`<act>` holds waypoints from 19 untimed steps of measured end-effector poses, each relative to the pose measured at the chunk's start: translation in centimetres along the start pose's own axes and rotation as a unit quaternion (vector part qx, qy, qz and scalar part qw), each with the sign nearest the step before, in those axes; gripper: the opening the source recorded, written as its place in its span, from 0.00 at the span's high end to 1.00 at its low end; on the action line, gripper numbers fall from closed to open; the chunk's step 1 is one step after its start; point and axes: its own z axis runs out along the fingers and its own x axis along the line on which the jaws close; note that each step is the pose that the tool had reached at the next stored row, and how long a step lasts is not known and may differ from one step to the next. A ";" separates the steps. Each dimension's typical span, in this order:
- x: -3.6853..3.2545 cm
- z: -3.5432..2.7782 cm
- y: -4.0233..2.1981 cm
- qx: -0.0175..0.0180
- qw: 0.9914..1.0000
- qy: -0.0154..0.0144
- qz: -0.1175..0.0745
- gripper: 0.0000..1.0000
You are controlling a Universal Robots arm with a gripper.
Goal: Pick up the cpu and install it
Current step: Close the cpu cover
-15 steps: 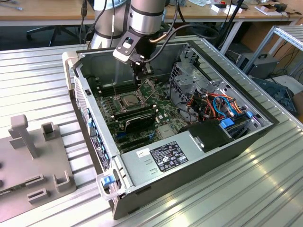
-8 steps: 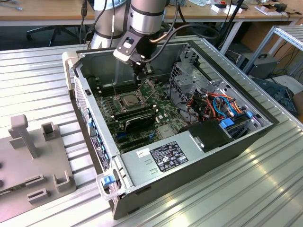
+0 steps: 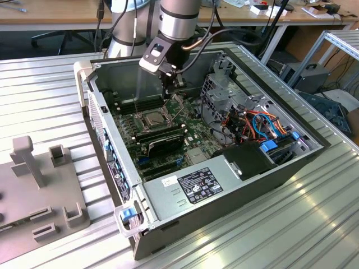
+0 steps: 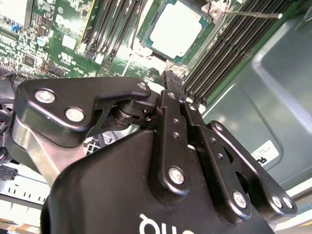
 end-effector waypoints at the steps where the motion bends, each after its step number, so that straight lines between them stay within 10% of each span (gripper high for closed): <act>1: 0.00 0.01 0.16 0.000 1.000 0.000 0.000 0.89; 11: 0.03 0.11 2.37 0.000 1.000 0.000 0.000 0.89; 19: 0.07 0.25 5.36 0.000 1.000 0.000 0.000 0.89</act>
